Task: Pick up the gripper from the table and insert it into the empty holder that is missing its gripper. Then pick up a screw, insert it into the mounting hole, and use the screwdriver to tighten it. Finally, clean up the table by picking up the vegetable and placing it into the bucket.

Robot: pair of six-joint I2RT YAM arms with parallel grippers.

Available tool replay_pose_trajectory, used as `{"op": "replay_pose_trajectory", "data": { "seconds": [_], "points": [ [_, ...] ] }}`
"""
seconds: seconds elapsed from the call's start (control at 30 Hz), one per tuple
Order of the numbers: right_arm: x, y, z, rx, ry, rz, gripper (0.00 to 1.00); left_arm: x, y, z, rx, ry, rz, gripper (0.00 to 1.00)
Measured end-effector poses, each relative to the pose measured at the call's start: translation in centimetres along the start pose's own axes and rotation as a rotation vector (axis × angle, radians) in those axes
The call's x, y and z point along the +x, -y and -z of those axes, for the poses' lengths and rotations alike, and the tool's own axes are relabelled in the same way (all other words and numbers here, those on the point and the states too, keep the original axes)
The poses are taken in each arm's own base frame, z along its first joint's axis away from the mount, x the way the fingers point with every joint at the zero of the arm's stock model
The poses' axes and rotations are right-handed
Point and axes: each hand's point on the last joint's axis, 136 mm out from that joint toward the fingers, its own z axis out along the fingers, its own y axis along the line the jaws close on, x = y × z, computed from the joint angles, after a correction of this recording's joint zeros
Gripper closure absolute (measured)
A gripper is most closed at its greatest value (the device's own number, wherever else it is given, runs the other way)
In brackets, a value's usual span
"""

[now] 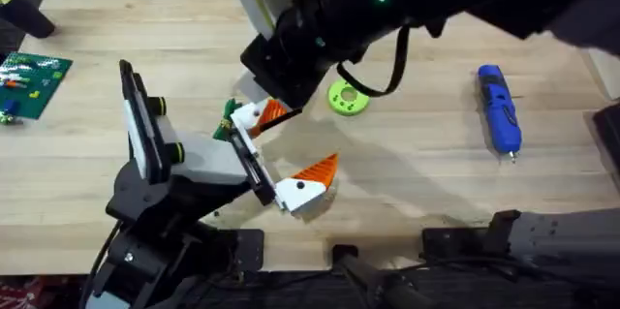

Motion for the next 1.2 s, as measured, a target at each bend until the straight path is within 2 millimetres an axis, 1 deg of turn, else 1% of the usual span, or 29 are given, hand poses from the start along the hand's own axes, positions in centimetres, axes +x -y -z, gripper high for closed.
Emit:
{"op": "replay_pose_trajectory", "data": {
  "seconds": [0.33, 0.6, 0.8, 1.03, 1.2],
  "points": [
    [0.1, 0.0, -0.1, -0.003, -0.004, 0.002, 0.993, 0.0, 0.0, 0.0, 0.0, 0.0, 0.0, 0.014],
    [1.2, 0.2, -1.4, -0.003, -0.045, -0.005, 0.995, 0.0, 0.0, 0.0, 0.0, 0.0, 0.0, 0.015],
    [1.2, -0.2, -1.6, -0.026, -0.047, -0.006, 0.994, 0.0, 0.0, 0.0, 0.0, 0.0, 0.0, 0.015],
    [1.7, -0.3, -3.3, -0.048, -0.085, -0.014, 0.993, 0.0, 0.0, 0.0, 0.0, 0.0, 0.0, 0.014],
    [1.6, -0.2, -3.6, -0.048, -0.085, -0.014, 0.993, 0.0, 0.0, 0.0, 0.0, 0.0, 0.003, 0.014]
  ]
}}
